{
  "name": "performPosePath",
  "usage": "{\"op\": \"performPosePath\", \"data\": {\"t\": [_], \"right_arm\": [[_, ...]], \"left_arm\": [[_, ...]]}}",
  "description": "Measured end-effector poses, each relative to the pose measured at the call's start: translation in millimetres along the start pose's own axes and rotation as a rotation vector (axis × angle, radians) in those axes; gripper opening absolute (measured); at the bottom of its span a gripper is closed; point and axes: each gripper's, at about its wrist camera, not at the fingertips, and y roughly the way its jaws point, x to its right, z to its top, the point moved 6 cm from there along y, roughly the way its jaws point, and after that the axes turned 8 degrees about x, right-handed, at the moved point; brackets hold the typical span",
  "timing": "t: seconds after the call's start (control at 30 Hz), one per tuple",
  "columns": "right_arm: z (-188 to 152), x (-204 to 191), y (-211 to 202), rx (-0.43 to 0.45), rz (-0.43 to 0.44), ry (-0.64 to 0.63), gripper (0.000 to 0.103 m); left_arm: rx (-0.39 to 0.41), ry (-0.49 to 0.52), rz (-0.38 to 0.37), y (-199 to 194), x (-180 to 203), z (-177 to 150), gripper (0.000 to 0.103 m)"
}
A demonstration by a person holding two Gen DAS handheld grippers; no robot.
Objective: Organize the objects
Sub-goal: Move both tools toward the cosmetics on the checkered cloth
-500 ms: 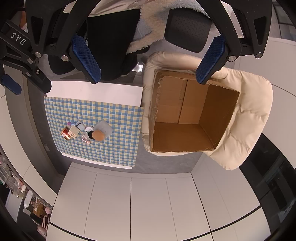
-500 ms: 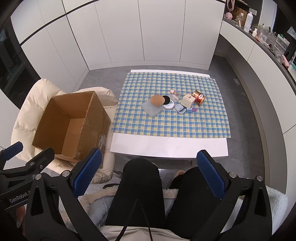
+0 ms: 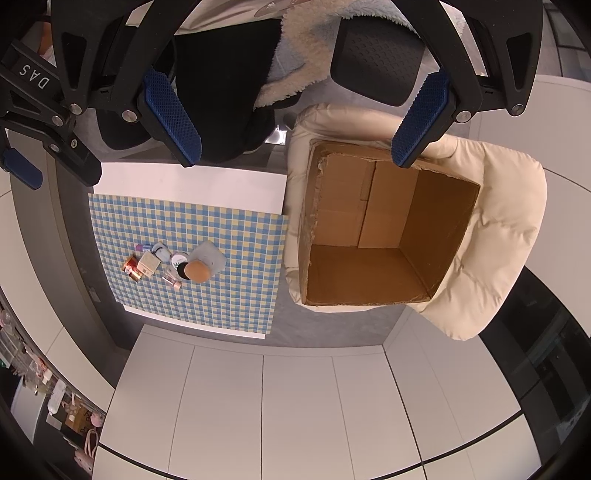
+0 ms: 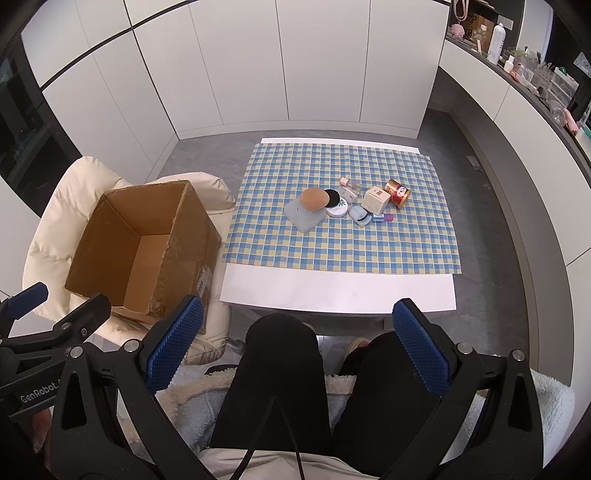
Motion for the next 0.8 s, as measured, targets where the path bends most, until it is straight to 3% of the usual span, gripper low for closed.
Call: {"op": "performPosePath", "data": {"t": [0.8], "right_arm": [[1.1, 10.0, 2.6, -0.001, 0.018, 0.007, 0.103]], "left_arm": [[-0.003, 0.005, -0.003, 6.0, 17.2, 0.5, 0.102]]}}
